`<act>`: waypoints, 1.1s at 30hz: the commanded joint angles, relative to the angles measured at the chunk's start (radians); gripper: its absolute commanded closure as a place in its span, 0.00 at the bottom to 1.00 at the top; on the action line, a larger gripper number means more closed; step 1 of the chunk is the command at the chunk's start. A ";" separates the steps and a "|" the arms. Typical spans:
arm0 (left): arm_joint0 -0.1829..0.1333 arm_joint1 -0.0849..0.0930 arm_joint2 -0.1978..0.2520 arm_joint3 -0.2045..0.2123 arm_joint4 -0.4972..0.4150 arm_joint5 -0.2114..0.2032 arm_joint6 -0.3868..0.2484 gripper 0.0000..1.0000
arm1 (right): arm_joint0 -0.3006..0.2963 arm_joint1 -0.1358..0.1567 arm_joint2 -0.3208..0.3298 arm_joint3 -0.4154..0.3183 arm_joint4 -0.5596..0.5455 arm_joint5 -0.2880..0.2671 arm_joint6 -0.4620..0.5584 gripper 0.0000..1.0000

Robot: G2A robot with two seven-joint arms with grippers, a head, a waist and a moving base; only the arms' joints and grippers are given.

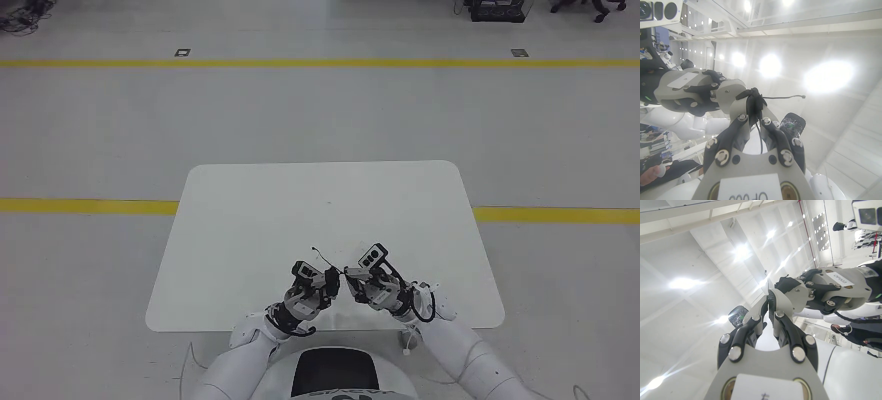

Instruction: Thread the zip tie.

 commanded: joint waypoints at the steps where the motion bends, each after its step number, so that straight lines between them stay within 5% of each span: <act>1: 0.000 0.000 0.001 0.001 -0.001 0.000 0.000 1.00 | -0.001 0.000 0.001 0.000 -0.002 -0.001 0.000 0.99; 33: -0.005 -0.001 0.004 0.007 -0.010 0.000 0.003 1.00 | -0.006 -0.005 0.033 0.022 -0.052 -0.005 0.000 1.00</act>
